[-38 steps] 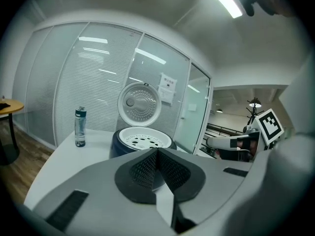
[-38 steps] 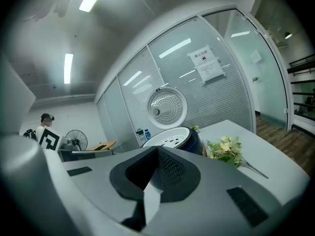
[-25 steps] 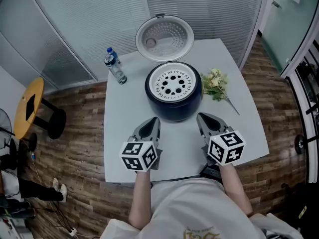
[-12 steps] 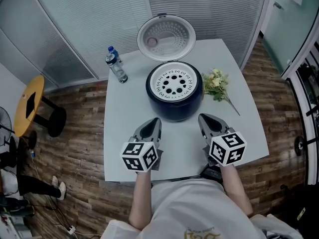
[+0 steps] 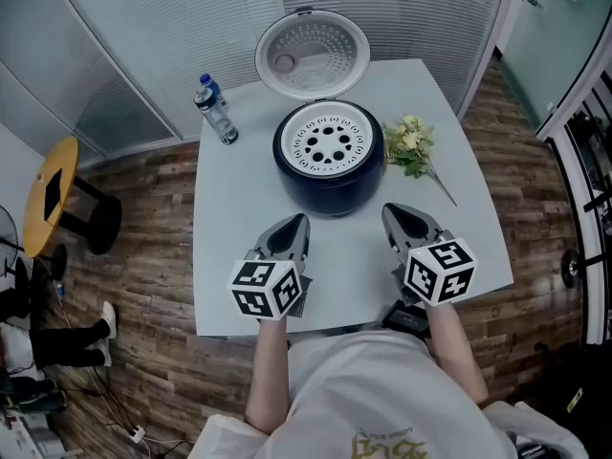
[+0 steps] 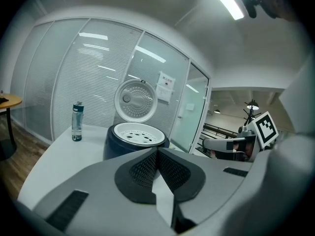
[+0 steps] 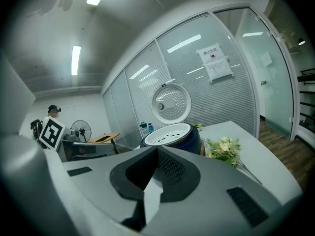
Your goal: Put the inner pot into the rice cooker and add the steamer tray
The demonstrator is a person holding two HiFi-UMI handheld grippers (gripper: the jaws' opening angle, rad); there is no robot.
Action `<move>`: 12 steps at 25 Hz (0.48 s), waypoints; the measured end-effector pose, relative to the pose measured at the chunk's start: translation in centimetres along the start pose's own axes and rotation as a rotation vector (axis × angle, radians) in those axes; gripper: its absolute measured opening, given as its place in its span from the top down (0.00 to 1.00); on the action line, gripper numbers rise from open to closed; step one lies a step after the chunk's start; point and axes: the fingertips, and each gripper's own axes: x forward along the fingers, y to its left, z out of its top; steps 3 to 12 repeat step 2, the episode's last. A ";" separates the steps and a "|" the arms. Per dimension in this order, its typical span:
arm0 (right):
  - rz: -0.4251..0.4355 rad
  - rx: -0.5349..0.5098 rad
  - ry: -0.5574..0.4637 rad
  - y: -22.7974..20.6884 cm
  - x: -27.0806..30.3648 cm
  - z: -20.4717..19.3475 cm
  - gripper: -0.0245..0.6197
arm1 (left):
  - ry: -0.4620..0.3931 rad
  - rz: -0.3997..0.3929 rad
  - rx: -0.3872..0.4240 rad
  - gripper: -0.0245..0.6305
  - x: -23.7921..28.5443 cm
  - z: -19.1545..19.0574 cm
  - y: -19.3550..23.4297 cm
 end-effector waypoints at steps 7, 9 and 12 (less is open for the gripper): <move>-0.005 0.003 0.001 -0.3 -0.2 -0.2 0.94 | 0.003 -0.005 0.003 0.95 0.1 -0.1 -0.2; -0.005 0.003 0.001 -0.3 -0.2 -0.2 0.94 | 0.003 -0.005 0.003 0.95 0.1 -0.1 -0.2; -0.005 0.003 0.001 -0.3 -0.2 -0.2 0.94 | 0.003 -0.005 0.003 0.95 0.1 -0.1 -0.2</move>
